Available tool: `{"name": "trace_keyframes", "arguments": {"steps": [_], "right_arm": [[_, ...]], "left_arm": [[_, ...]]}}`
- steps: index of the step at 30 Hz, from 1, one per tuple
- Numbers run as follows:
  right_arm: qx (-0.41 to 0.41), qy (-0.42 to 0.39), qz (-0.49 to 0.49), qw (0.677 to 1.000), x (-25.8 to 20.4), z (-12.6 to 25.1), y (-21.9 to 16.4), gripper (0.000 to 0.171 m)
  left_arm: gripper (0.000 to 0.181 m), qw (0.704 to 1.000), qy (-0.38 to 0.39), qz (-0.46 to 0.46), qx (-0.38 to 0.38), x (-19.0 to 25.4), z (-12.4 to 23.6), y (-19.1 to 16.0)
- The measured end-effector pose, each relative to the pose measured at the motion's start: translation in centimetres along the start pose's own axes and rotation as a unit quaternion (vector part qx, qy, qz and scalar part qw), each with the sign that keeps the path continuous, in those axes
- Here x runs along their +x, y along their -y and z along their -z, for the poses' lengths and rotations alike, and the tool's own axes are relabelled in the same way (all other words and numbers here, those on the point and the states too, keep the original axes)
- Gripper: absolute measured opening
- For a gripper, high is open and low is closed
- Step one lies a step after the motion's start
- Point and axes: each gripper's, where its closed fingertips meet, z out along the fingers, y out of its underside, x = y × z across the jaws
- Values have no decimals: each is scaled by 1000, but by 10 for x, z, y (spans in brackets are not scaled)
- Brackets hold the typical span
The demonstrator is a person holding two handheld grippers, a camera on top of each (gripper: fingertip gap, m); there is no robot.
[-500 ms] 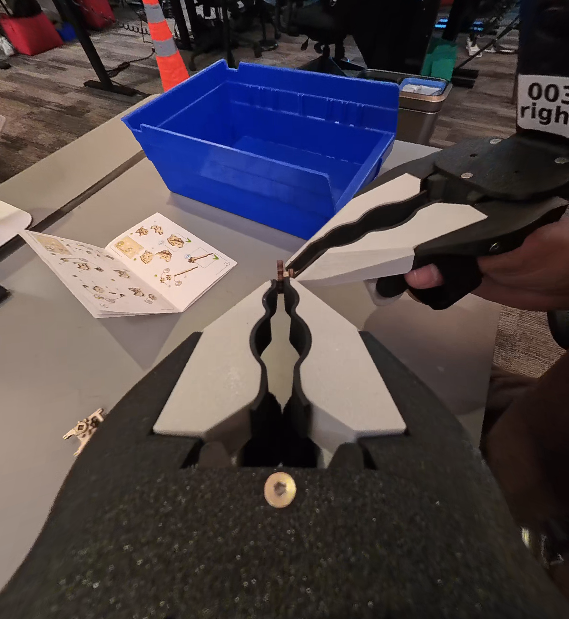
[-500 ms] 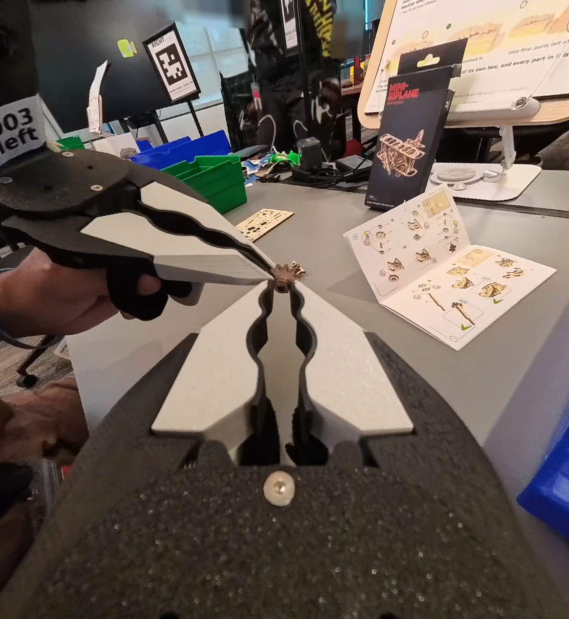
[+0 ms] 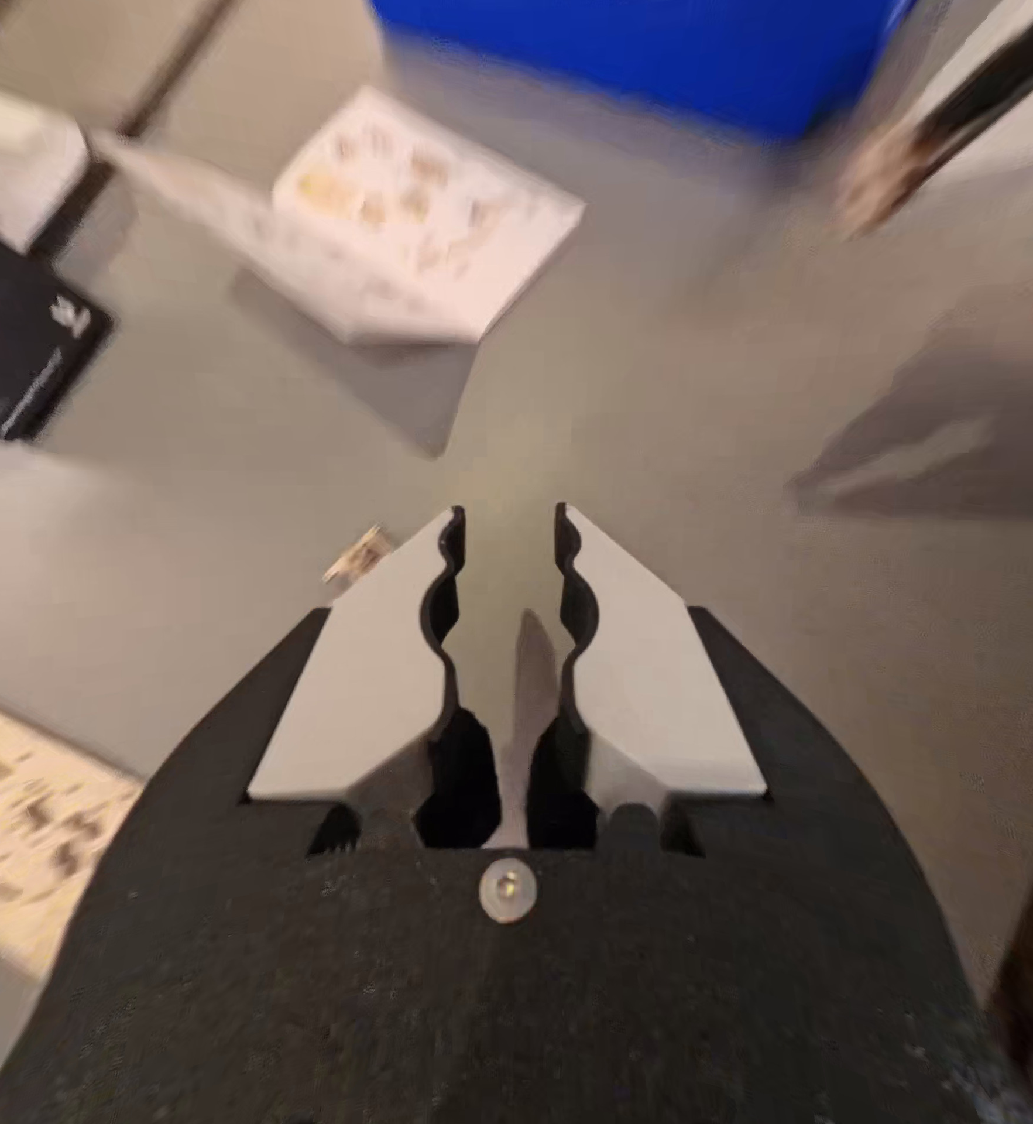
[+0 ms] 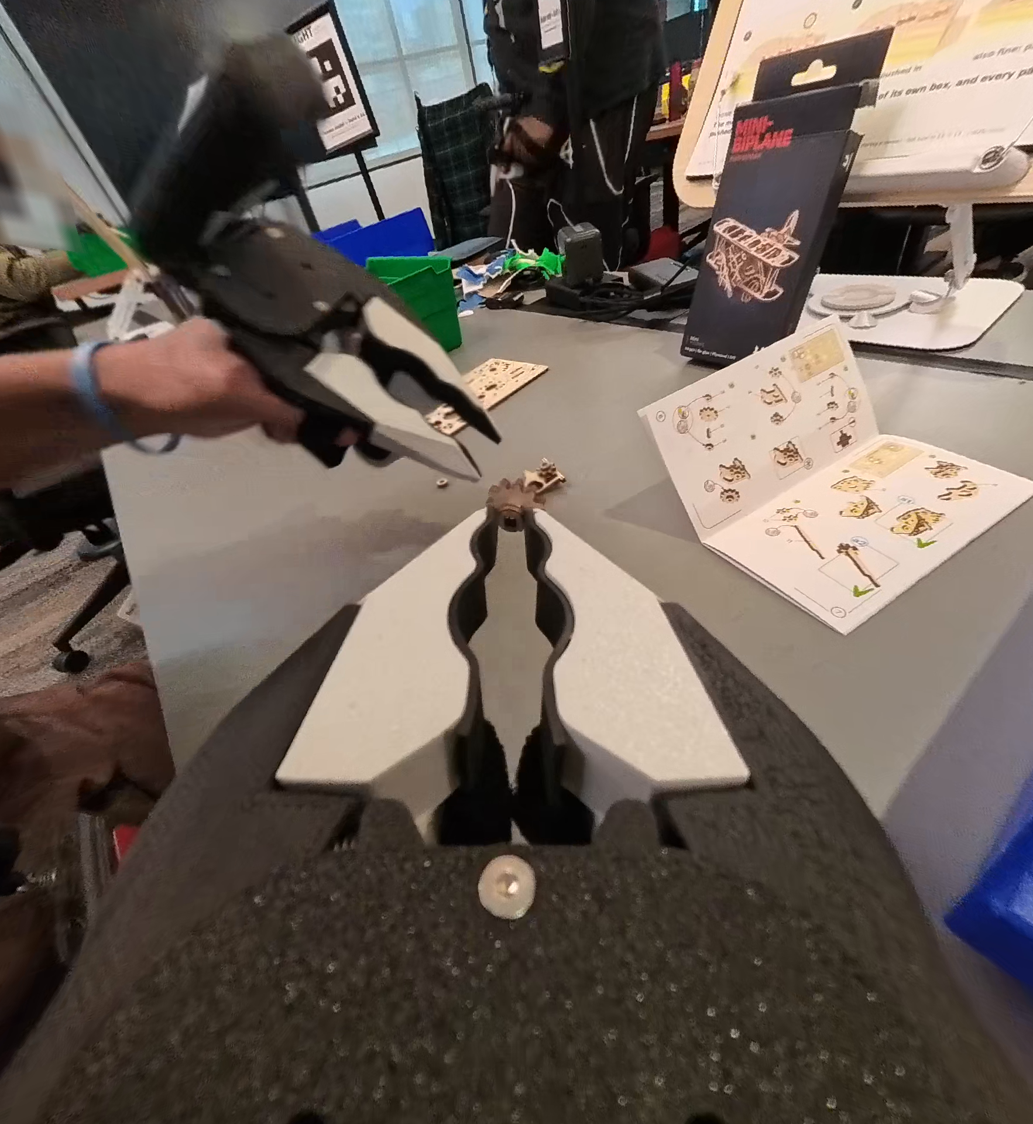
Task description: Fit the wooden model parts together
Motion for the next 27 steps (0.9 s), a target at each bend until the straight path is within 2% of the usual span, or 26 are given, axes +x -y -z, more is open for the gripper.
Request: {"name": "trace_keyframes", "arguments": {"steps": [3,7,10,13,16,17,19,22,25,27], "right_arm": [[2,7,-6,1000,-4,-2,1,8],[-17,3,18,1000,-5,-5,-5,8],[-38,18,9,999,-10,-8,-11,8],[-52,28,-9,998,-13,-11,-16,8],[-65,45,-27,996,-18,-15,-20,8],[-66,50,-34,996,-19,-16,-20,8],[-61,56,-48,995,-19,-17,-19,8],[-46,49,-50,996,-15,-18,-15,8],[-26,35,-44,998,-9,-20,-12,8],[-14,34,-68,997,-9,-22,-9,8]], "left_arm": [[42,995,-35,-23,-87,-37,-8,-33],[43,981,-70,-123,-136,-57,-30,-51],[50,965,-82,-199,-152,-64,-47,-55],[47,960,-118,-208,-147,-61,-53,-51],[28,954,-144,-219,-144,-55,-54,-52],[28,955,-142,-220,-142,-54,-54,-51],[28,954,-122,-232,-148,-56,-53,-52],[28,949,-42,-282,-132,-62,-48,-46],[28,937,59,-336,-70,-51,-29,-16],[28,914,134,-382,-19,-33,-10,11]]}}
